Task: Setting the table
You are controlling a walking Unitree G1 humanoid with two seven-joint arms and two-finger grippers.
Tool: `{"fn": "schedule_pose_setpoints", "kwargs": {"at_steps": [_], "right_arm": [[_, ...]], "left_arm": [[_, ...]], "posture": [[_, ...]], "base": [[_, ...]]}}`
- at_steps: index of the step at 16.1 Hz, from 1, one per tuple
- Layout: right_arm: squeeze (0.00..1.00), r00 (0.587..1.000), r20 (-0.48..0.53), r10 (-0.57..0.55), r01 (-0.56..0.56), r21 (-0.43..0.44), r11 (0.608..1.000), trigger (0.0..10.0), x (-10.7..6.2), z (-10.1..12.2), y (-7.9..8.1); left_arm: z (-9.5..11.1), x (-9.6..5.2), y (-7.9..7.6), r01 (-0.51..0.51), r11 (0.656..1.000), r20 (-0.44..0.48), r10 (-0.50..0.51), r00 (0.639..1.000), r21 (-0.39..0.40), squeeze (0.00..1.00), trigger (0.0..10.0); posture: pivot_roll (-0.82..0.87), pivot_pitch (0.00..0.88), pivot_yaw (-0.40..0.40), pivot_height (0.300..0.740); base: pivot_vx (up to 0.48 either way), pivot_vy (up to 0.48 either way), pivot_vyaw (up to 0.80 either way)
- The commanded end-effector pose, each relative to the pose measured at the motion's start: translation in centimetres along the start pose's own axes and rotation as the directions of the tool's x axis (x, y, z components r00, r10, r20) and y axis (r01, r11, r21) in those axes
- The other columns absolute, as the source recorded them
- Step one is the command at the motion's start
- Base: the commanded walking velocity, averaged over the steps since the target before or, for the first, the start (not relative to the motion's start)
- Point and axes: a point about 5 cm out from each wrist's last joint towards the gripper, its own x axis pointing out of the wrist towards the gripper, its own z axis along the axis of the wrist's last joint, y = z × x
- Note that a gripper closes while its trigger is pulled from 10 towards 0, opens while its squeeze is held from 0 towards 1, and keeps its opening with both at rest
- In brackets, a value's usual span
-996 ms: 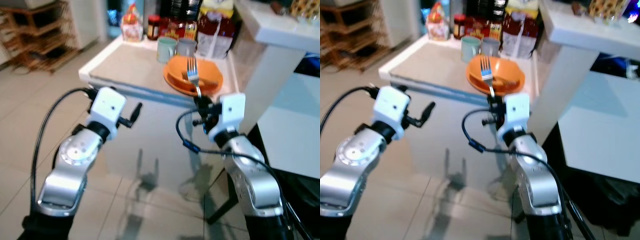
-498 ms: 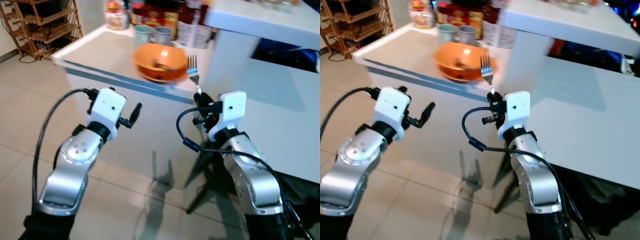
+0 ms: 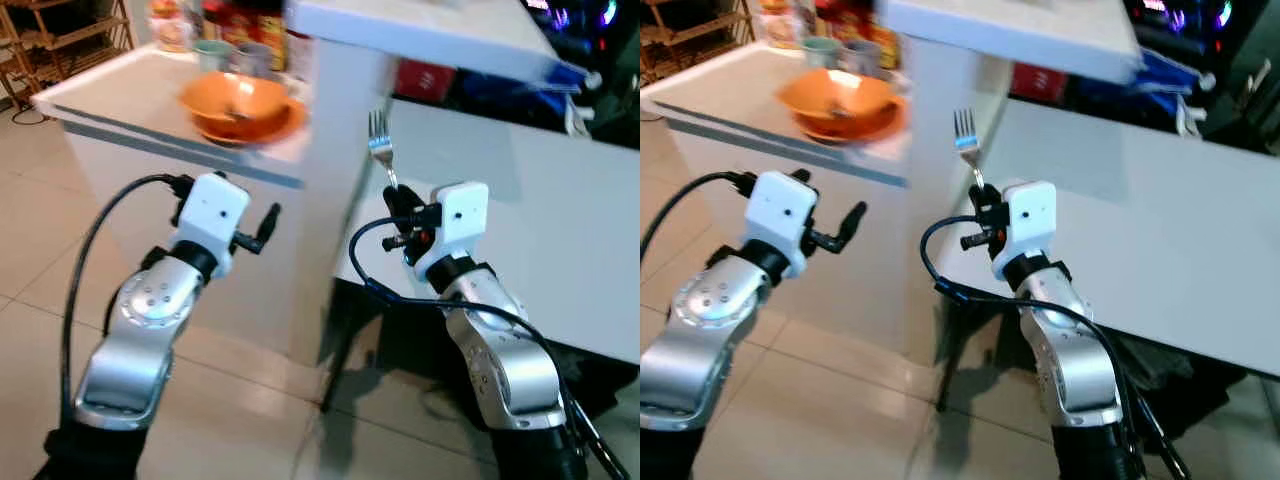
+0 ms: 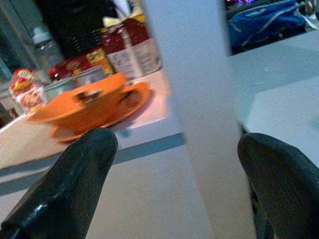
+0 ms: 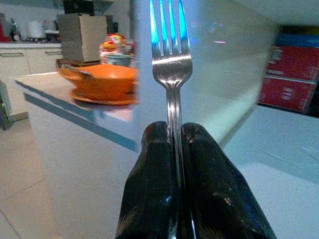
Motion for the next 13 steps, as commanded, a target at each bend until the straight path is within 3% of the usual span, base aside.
{"fn": "schedule_pose_setpoints", "kwargs": {"at_steps": [1,4,7,13], "right_arm": [[0.0,0.999,-0.007,-0.047,0.047,-0.017,0.999,10.0,-0.3,0.0,-1.0],[0.0,0.993,-0.028,-0.116,0.115,-0.037,0.993,10.0,-0.2,-0.2,-2.0],[0.0,0.991,-0.03,-0.13,0.129,-0.041,0.991,10.0,-0.2,-0.3,-2.2],[0.0,0.99,-0.067,-0.126,0.125,-0.018,0.992,10.0,-0.2,-1.0,-2.1]], "left_arm": [[0.3,0.2,-0.6,0.026,1.0,0.015,-0.026,1.0,0.0,0.0,10.0],[0.3,0.2,-0.5,0.019,1.0,0.013,-0.019,1.0,0.004,0.0,10.0],[0.3,0.3,-0.5,0.017,1.0,0.013,-0.017,1.0,0.005,0.0,10.0],[0.0,0.1,0.0,0.001,1.0,0.003,-0.001,1.0,0.013,0.0,10.0]], "posture": [[0.0,0.0,-0.031,0.74],[0.0,0.0,-0.031,0.74],[0.0,0.0,-0.032,0.74],[0.0,0.0,-0.04,0.74]], "base": [[0.0,-0.48,0.0],[0.0,-0.48,0.0],[0.0,-0.48,0.53],[0.0,-0.48,0.0]]}}
